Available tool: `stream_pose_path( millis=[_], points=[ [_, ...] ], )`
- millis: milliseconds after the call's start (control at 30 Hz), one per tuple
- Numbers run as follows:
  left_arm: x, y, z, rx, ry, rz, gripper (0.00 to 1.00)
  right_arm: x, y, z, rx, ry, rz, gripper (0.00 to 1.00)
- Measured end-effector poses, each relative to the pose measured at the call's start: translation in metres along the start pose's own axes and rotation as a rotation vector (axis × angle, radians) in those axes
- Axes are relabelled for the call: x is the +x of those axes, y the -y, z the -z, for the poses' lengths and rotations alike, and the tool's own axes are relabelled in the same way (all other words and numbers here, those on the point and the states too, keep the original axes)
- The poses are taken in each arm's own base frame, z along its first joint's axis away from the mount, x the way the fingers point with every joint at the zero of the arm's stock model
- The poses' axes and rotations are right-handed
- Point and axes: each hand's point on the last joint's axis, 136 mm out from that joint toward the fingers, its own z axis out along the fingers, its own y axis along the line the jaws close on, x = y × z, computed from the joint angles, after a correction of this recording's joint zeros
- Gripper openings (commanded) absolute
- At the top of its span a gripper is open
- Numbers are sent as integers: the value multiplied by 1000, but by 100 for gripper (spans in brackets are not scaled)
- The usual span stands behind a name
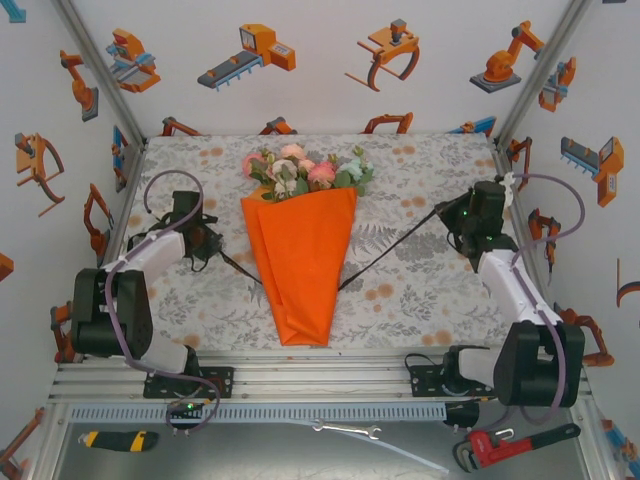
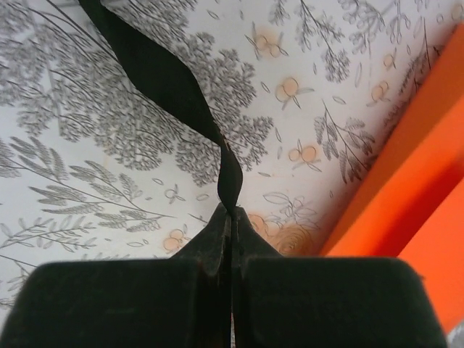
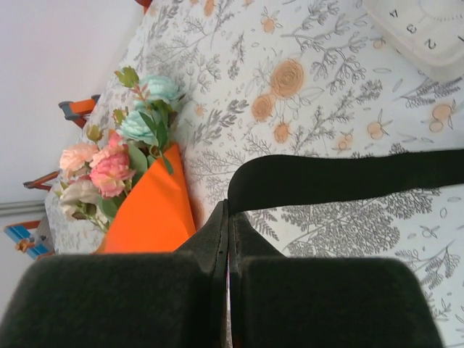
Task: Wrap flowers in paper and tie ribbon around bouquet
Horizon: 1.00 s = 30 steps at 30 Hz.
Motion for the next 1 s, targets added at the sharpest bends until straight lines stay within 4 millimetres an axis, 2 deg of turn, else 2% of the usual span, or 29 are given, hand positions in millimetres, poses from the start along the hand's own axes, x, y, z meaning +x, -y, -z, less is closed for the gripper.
stream_pose_path(
  millis=[200, 333, 433, 533, 600, 667, 700, 867, 933, 1000],
  points=[
    [16, 14, 7, 78, -30, -64, 0, 2, -19, 10, -84, -21, 8, 0],
    [36, 42, 30, 173, -25, -192, 0, 6, -48, 32, -178, -18, 56, 0],
    [52, 60, 50, 250, -8, -272, 0, 20, -76, 49, -265, -38, 109, 0],
    [61, 62, 64, 276, 29, -318, 9, 37, -96, 57, -318, -76, 159, 0],
    [61, 57, 68, 260, 59, -335, 26, 42, -101, 59, -326, -90, 175, 0],
    [55, 47, 70, 210, 98, -345, 51, 41, -99, 59, -306, -85, 180, 0],
    [49, 41, 70, 182, 123, -337, 55, 40, -97, 59, -292, -82, 181, 0],
    [10, -3, 63, -4, 195, -251, 58, 39, -91, 59, -259, -75, 180, 0],
    [-13, -22, 56, -92, 202, -191, 59, 39, -90, 59, -255, -74, 180, 0],
    [-33, -31, 47, -158, 200, -146, 59, 39, -89, 59, -251, -73, 180, 0]
  ],
)
